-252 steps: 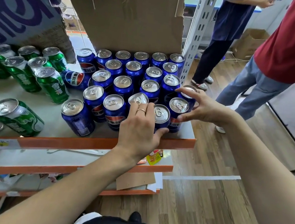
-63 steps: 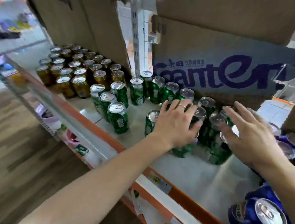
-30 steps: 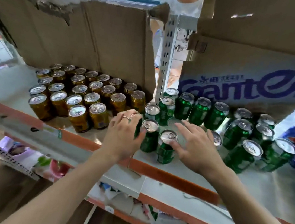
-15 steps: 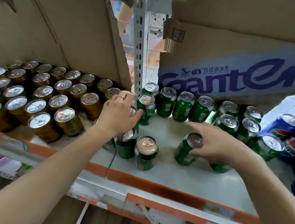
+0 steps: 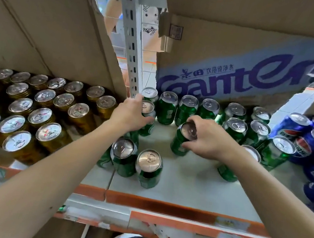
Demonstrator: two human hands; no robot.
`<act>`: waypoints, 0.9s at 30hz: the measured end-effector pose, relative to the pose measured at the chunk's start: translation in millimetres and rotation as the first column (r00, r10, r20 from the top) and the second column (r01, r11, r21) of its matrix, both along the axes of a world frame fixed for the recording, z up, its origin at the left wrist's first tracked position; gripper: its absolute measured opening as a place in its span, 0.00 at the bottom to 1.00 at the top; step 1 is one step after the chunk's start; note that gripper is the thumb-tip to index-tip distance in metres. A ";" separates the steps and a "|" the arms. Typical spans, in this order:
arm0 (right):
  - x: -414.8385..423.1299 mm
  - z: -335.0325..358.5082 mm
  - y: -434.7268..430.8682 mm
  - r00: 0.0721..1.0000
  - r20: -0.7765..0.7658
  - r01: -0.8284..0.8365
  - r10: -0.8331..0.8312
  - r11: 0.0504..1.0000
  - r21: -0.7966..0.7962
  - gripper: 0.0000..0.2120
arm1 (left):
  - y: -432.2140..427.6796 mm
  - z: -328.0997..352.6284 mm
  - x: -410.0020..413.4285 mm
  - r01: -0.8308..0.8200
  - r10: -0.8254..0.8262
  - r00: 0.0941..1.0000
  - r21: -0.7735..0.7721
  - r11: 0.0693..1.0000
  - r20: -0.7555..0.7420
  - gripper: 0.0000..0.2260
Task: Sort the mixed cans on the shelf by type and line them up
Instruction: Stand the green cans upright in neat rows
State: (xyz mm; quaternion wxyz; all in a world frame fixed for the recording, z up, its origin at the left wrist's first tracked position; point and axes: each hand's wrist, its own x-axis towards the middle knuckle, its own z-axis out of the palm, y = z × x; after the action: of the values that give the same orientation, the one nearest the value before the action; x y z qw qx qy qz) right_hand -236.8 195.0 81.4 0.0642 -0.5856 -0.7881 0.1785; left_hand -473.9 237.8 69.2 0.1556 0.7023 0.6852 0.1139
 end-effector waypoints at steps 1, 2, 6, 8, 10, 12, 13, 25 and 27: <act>-7.2 1.1 6.9 1.000 -0.019 0.010 -0.010 1.000 0.015 0.29 | 2.5 0.9 -0.3 0.004 -0.004 1.000 -0.002 1.000 -0.001 0.28; -14.7 2.4 14.4 1.000 -0.027 0.005 -0.004 1.000 0.028 0.28 | 5.6 1.8 -1.5 0.013 -0.013 1.000 -0.008 1.000 -0.001 0.28; -46.5 8.3 43.8 0.999 0.020 -0.026 0.025 0.999 0.046 0.27 | 16.2 5.2 -12.2 0.049 -0.047 0.999 -0.052 0.997 0.024 0.24; -59.2 6.8 53.9 0.999 0.045 -0.013 0.012 1.000 0.028 0.28 | 17.2 4.5 -15.6 0.054 -0.052 0.997 -0.052 0.997 0.050 0.23; -68.4 1.3 58.9 0.998 0.060 -0.004 0.003 1.000 0.019 0.26 | 16.2 2.4 -15.5 0.063 -0.060 0.996 -0.030 0.998 0.069 0.22; -72.4 -4.2 58.6 0.999 0.052 0.008 -0.009 1.000 0.020 0.25 | 14.6 -0.1 -13.7 0.073 -0.072 0.995 -0.007 0.997 0.063 0.22; -72.4 -6.4 57.7 0.999 0.037 0.012 -0.013 1.000 0.029 0.26 | 13.5 -1.1 -13.1 0.072 -0.072 0.996 0.003 0.997 0.061 0.22; 53.4 8.7 11.0 0.713 0.287 0.584 -0.639 0.769 0.261 0.29 | 8.3 -10.1 -13.1 -0.003 -0.009 0.981 0.062 0.998 0.193 0.24; 61.9 0.9 12.4 0.709 0.378 0.567 -0.595 0.800 0.194 0.29 | 9.1 -10.1 -13.3 -0.001 -0.010 0.984 0.058 0.998 0.179 0.25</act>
State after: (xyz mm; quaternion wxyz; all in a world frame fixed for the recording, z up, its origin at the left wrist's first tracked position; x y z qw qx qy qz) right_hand -174.9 207.4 82.3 -0.0358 -0.8253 -0.5636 -0.0066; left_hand -487.2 246.9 59.1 0.1967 0.6949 0.6633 0.1961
